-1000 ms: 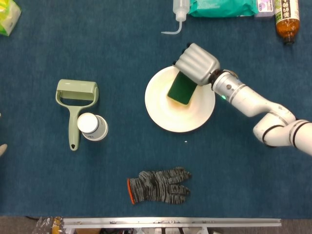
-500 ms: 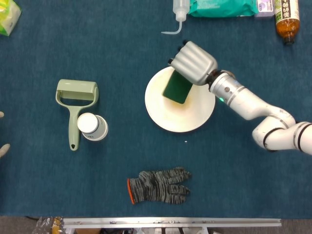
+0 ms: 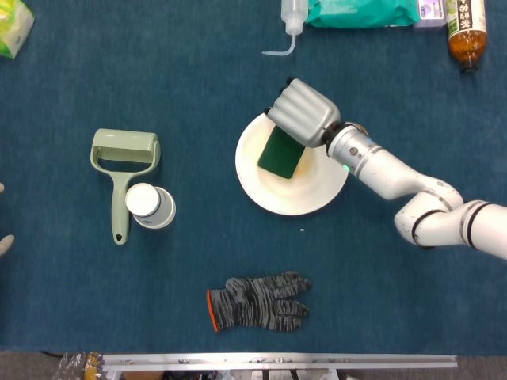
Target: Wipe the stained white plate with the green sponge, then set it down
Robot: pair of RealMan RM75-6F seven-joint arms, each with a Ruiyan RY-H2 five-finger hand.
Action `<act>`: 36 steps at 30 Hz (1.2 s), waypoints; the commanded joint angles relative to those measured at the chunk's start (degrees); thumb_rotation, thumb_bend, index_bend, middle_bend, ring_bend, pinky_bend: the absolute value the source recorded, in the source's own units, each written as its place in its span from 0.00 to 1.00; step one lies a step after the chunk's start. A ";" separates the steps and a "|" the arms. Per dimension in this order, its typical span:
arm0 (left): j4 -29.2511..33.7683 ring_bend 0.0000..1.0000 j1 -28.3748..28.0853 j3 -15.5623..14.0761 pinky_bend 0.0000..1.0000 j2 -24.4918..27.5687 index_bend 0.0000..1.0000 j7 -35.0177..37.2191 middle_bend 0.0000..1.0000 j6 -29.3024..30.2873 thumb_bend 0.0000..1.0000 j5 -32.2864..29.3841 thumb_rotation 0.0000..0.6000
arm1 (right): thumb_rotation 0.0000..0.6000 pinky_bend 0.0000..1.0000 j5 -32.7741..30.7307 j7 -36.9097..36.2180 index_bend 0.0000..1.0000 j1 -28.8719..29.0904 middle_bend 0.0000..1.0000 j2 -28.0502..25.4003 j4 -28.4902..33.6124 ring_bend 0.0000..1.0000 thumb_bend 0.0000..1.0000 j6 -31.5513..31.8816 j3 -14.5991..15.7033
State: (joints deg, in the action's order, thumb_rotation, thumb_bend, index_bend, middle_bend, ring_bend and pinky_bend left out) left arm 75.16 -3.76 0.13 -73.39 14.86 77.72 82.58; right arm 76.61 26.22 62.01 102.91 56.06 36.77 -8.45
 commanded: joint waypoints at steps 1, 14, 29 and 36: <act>-0.10 0.08 0.01 -0.03 0.34 -0.07 0.30 0.09 0.00 -0.01 0.15 0.05 1.00 | 1.00 0.42 -0.88 1.11 0.54 0.21 0.64 0.03 0.04 0.50 0.00 -0.53 -0.03; -0.40 0.08 -0.08 -0.06 0.34 -0.42 0.30 0.34 0.00 -0.25 0.15 0.17 1.00 | 1.00 0.42 -11.12 14.27 0.54 0.65 0.64 -1.42 3.19 0.50 0.00 -0.79 -0.94; -0.09 0.09 -0.24 0.03 0.34 -0.44 0.30 0.01 0.00 -0.31 0.15 0.22 1.00 | 1.00 0.42 -27.96 31.00 0.54 2.02 0.65 -6.35 15.21 0.51 0.00 5.75 -0.59; 0.09 0.09 -0.23 0.03 0.34 -0.30 0.30 0.02 0.00 -0.29 0.15 0.22 1.00 | 1.00 0.42 -29.73 30.26 0.54 3.49 0.65 -6.75 17.61 0.51 0.00 5.53 0.39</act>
State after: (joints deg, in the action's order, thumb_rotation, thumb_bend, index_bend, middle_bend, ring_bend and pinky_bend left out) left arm 75.25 -3.99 0.16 -73.68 14.90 77.41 82.79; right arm 46.98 56.54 65.42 96.17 73.58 42.35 -8.16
